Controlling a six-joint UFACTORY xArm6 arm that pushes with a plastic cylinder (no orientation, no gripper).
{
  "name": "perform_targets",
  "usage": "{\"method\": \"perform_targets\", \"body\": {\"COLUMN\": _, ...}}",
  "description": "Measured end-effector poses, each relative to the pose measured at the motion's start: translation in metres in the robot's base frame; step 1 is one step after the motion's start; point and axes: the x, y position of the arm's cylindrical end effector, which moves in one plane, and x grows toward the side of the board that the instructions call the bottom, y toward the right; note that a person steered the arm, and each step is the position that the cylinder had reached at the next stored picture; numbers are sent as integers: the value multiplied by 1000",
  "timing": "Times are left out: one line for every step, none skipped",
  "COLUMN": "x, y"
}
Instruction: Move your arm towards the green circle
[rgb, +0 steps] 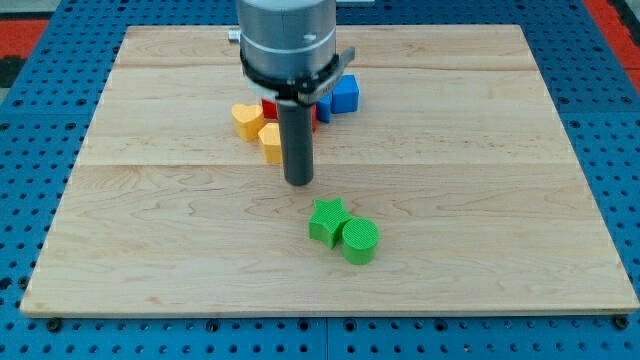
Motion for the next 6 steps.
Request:
{"method": "perform_targets", "body": {"x": -7, "y": 1}}
{"method": "perform_targets", "body": {"x": 19, "y": 46}}
{"method": "perform_targets", "body": {"x": 19, "y": 60}}
{"method": "perform_targets", "body": {"x": 19, "y": 86}}
{"method": "perform_targets", "body": {"x": 21, "y": 158}}
{"method": "perform_targets", "body": {"x": 53, "y": 211}}
